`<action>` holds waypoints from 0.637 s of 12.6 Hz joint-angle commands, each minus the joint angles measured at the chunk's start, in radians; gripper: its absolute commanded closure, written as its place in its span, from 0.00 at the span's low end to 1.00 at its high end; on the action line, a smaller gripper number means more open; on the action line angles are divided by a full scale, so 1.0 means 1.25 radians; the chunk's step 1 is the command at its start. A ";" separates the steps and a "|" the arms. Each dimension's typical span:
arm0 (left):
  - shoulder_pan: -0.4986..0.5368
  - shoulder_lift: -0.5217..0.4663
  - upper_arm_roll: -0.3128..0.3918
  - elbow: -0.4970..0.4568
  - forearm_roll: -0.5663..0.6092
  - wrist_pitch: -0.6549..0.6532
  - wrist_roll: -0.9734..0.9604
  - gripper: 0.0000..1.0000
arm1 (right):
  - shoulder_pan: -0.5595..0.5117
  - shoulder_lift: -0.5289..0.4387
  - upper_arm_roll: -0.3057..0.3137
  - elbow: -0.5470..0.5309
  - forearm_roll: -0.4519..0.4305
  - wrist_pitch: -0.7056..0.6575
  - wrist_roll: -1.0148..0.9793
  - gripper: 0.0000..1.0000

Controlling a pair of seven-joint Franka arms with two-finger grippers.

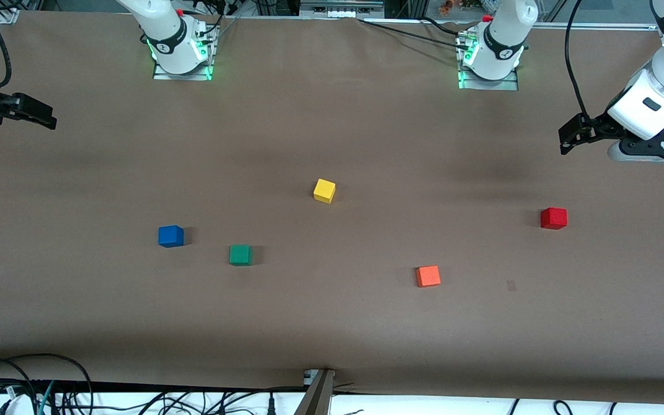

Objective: Pass red block to right arm, stack on blue

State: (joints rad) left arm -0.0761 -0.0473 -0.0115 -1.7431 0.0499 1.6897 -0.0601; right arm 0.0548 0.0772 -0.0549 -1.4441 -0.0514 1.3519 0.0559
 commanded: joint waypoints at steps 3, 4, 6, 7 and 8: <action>-0.003 0.012 0.001 0.022 0.010 -0.015 0.001 0.00 | -0.003 -0.004 0.000 -0.002 -0.007 0.003 -0.015 0.00; -0.004 0.013 0.001 0.022 0.012 -0.015 0.000 0.00 | -0.003 -0.004 0.000 -0.002 -0.007 0.003 -0.015 0.00; -0.005 0.019 0.001 0.033 0.012 -0.020 -0.001 0.00 | -0.003 -0.004 0.000 -0.002 -0.006 0.003 -0.015 0.00; -0.005 0.022 0.001 0.040 0.012 -0.025 -0.002 0.00 | -0.003 -0.004 0.000 -0.002 -0.006 0.003 -0.015 0.00; -0.004 0.024 0.001 0.040 0.010 -0.030 0.000 0.00 | -0.003 -0.004 0.000 -0.002 -0.006 0.003 -0.015 0.00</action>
State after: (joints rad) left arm -0.0762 -0.0416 -0.0115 -1.7365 0.0499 1.6846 -0.0602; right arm 0.0546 0.0773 -0.0556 -1.4441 -0.0514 1.3519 0.0559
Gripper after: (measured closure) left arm 0.000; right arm 0.000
